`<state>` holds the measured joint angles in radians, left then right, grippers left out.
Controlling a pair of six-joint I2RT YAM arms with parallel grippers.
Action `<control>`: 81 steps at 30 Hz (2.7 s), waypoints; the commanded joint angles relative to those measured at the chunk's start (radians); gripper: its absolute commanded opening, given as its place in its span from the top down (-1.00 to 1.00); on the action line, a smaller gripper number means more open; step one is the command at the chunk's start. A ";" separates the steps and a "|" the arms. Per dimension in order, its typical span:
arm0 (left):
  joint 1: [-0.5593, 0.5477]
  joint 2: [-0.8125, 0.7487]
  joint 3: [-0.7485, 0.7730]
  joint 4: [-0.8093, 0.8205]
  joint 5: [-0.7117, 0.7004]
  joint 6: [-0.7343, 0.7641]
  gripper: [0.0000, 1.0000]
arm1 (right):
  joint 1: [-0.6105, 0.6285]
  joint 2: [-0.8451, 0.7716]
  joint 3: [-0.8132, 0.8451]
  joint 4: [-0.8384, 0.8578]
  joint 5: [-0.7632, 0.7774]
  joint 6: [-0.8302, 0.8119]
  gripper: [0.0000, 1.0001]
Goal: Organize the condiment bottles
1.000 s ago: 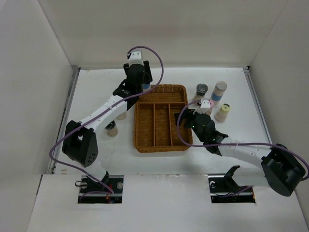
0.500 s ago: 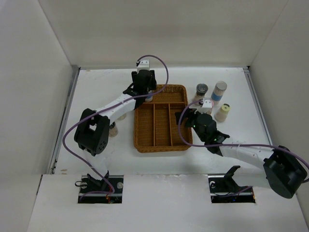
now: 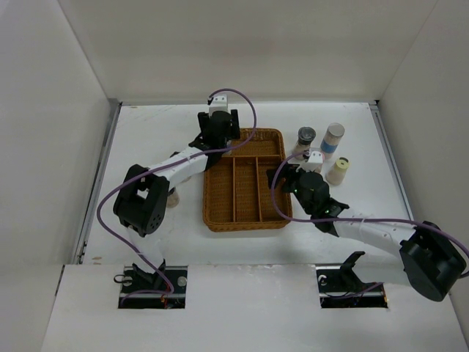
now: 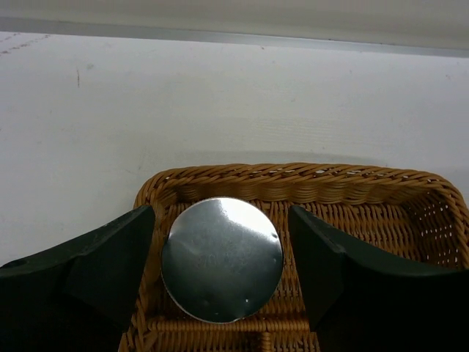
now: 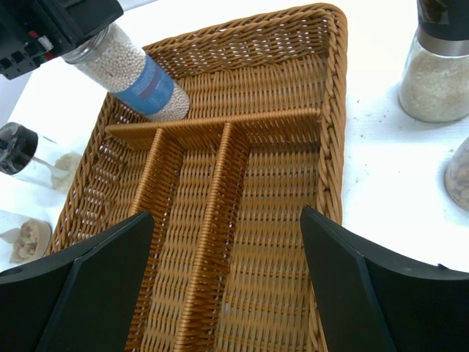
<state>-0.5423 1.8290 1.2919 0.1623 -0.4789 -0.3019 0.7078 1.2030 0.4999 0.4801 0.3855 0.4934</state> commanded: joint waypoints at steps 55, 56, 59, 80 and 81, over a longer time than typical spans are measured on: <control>-0.210 -0.640 -0.925 0.641 0.255 -0.276 0.24 | -0.617 0.418 0.712 -0.457 0.047 -0.171 -0.95; -0.212 -0.634 -0.924 0.641 0.252 -0.273 0.24 | -0.618 0.437 0.718 -0.456 0.032 -0.173 -0.94; -0.204 -0.623 -0.922 0.641 0.252 -0.275 0.24 | -0.618 0.475 0.729 -0.454 0.007 -0.168 -0.90; -0.184 -0.591 -0.945 0.723 0.295 -0.289 0.21 | -0.583 0.172 0.646 -0.232 0.171 -0.193 -0.04; -0.184 -0.593 -0.947 0.726 0.295 -0.289 0.21 | -0.568 0.158 0.647 -0.227 0.173 -0.203 -0.04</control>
<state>-0.7334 1.2530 0.3691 0.7948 -0.2180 -0.5785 0.0929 1.4914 1.1088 0.0402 0.5018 0.3275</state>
